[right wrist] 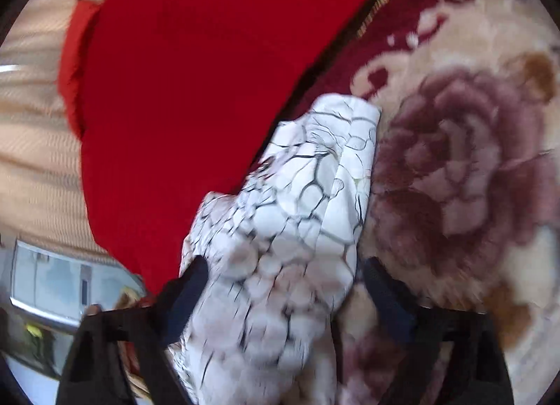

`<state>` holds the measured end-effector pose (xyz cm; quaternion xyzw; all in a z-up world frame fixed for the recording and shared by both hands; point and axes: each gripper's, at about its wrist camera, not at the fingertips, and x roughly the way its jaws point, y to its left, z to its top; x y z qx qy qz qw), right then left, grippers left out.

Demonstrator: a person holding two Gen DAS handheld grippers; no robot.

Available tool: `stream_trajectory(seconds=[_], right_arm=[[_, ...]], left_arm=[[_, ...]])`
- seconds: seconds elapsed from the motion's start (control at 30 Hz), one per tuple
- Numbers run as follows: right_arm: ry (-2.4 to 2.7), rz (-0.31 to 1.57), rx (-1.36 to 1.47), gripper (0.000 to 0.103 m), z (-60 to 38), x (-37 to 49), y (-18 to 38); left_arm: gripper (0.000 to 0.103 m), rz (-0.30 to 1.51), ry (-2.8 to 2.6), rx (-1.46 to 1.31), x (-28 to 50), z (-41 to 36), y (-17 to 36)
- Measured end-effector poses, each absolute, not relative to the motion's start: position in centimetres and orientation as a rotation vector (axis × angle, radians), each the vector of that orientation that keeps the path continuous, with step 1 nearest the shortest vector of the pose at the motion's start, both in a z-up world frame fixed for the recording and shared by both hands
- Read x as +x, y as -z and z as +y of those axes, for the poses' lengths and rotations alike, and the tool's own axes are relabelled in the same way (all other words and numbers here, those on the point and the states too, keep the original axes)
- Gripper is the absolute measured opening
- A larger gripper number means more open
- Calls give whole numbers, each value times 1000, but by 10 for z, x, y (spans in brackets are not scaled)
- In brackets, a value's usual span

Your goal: Fold large clothes

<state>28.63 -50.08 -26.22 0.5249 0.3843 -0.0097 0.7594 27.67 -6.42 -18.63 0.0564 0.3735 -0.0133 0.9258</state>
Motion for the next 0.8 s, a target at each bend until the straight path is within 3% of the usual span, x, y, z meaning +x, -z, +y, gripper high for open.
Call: stream_trajectory(seconds=[0.13,0.17,0.23,0.3,0.37,0.6,0.8], right_arm=[[50,839,1167,69,-500,301,273],[50,835,1162,62,-498,303,273],[38,826,1144,37,-495,308,273],[28,811,1110,27,-494,312,271],[25,775,1074,22,-491,309,261],[-139,572,861,22,-436,288,175],[-410,575,719,22,-328,290,139]], left_arm=[[103,762,29,131,278,-63,192],[103,764,36,132,278,-63,193],[103,761,42,140,278,-64,193],[103,753,34,147,277,-63,193],[103,737,17,144,276,-59,190],[103,697,-65,100,274,-35,180],[103,651,-145,66,266,-6,168]])
